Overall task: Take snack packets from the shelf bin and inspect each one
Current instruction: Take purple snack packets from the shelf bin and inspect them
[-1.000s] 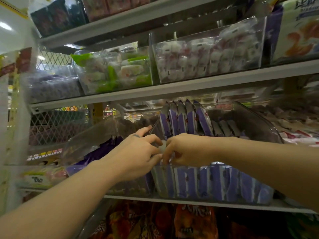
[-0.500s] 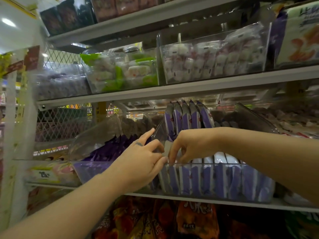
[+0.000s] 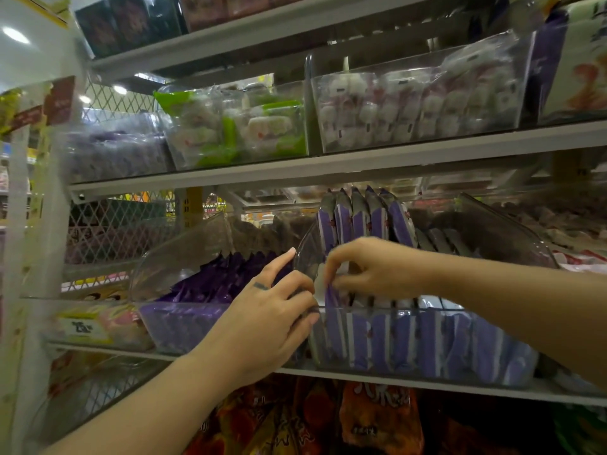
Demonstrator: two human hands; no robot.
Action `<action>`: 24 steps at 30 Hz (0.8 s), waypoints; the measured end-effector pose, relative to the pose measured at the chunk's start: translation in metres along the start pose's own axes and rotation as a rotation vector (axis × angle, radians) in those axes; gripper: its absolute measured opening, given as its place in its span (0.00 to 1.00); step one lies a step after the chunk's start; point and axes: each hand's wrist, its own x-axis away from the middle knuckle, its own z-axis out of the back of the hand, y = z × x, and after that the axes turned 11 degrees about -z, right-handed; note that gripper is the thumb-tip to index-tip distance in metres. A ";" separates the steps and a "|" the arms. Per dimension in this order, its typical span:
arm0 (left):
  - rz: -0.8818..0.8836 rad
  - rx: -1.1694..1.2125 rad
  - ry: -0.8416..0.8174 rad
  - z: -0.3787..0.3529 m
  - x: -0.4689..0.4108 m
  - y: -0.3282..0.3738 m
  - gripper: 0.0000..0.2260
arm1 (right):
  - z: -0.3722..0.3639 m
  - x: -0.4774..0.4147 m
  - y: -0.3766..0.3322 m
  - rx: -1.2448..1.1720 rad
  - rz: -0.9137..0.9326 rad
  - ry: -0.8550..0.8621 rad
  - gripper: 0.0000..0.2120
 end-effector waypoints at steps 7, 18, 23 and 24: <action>-0.022 0.003 -0.033 0.011 -0.004 0.003 0.15 | 0.023 0.011 -0.010 -0.452 -0.156 0.321 0.07; 0.719 0.791 0.258 0.065 -0.020 0.055 0.14 | -0.014 0.118 -0.035 -0.685 0.007 0.589 0.13; 1.114 1.755 0.229 0.070 -0.021 0.096 0.15 | -0.066 0.160 -0.042 -0.648 0.045 0.480 0.18; 1.107 1.738 0.236 0.067 -0.017 0.103 0.11 | -0.076 0.166 -0.042 -0.656 0.018 0.457 0.19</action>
